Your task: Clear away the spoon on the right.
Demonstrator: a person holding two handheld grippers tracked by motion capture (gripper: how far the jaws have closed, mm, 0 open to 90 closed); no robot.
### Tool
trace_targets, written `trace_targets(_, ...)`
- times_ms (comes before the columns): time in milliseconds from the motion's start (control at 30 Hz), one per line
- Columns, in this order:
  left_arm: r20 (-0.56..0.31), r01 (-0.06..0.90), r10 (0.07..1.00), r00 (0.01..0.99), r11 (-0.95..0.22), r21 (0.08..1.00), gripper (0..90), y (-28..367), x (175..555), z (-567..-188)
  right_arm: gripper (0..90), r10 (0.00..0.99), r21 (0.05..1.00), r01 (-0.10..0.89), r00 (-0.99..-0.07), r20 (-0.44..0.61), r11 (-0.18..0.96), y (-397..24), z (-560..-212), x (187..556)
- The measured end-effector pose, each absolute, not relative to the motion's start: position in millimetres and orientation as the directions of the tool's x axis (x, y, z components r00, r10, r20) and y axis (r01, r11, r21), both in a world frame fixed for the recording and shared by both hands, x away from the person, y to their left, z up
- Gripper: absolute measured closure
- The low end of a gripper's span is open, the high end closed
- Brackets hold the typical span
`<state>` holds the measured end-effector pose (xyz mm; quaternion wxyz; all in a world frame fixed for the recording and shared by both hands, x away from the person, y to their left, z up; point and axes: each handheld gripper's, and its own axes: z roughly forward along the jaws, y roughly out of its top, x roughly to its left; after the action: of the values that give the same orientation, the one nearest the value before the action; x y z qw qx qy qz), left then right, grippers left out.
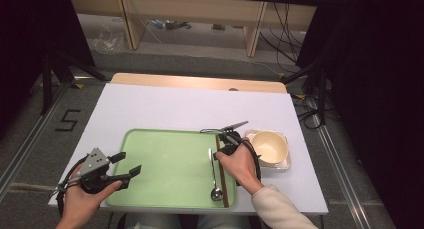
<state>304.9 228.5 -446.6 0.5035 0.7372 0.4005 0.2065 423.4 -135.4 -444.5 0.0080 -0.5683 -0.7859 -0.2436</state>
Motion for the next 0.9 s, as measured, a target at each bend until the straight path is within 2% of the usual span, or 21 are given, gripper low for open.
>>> trace_targets(33,-0.099,0.383,0.799,0.593,-0.172,0.908,27.2,228.6,305.0,-446.6,89.8,0.892,0.357,0.906,-0.341,0.296,0.228,-136.0,-442.1,423.1)
trace_targets(67,-0.100,0.383,0.799,0.593,-0.171,0.908,27.2,228.6,305.0,-446.7,89.2,0.885,0.391,0.886,-0.373,0.280,0.250,-138.8,-442.7,425.0)
trace_targets(100,-0.099,0.383,0.799,0.593,-0.172,0.908,27.2,228.6,305.0,-446.6,88.3,0.894,0.381,0.896,-0.348,0.282,0.229,-138.5,-440.2,424.3)
trace_targets(133,-0.098,0.383,0.800,0.592,-0.173,0.907,27.2,228.5,304.8,-446.4,87.4,0.887,0.405,0.877,-0.380,0.262,0.257,-142.0,-439.9,426.4)
trace_targets(167,-0.099,0.382,0.798,0.595,-0.172,0.908,27.2,228.5,305.0,-446.5,86.1,0.900,0.390,0.893,-0.345,0.267,0.226,-141.4,-436.4,425.6)
trace_targets(233,-0.096,0.384,0.800,0.592,-0.175,0.906,27.2,228.6,304.9,-446.3,83.2,0.891,0.431,0.864,-0.386,0.241,0.258,-148.8,-434.4,429.7)
trace_targets(267,-0.099,0.383,0.798,0.594,-0.173,0.907,27.2,228.7,305.2,-446.6,81.6,0.902,0.414,0.879,-0.357,0.244,0.236,-150.3,-430.7,429.6)
trace_targets(500,-0.095,0.384,0.798,0.595,-0.178,0.906,27.4,228.6,305.3,-446.7,71.8,0.907,0.448,0.868,-0.348,0.238,0.216,-176.0,-415.5,437.4)
trace_targets(533,-0.096,0.384,0.798,0.595,-0.178,0.906,27.4,228.6,305.3,-446.7,71.4,0.907,0.462,0.861,-0.350,0.234,0.213,-180.9,-414.3,439.7)
trace_targets(567,-0.096,0.385,0.798,0.595,-0.178,0.906,27.3,228.7,305.4,-446.8,70.1,0.921,0.452,0.878,-0.294,0.255,0.155,-182.6,-408.9,438.7)
trace_targets(633,-0.109,0.393,0.802,0.587,-0.165,0.904,27.4,228.0,305.0,-447.2,69.0,0.918,0.479,0.861,-0.317,0.240,0.172,-194.5,-405.2,441.6)
trace_targets(700,-0.109,0.394,0.802,0.588,-0.166,0.904,27.4,227.8,305.1,-447.4,66.9,0.919,0.481,0.866,-0.291,0.265,0.135,-201.2,-399.6,442.1)
trace_targets(900,-0.105,0.389,0.799,0.592,-0.169,0.906,27.4,227.9,305.8,-447.8,64.0,0.931,0.519,0.850,-0.261,0.256,0.096,-224.0,-391.3,447.8)
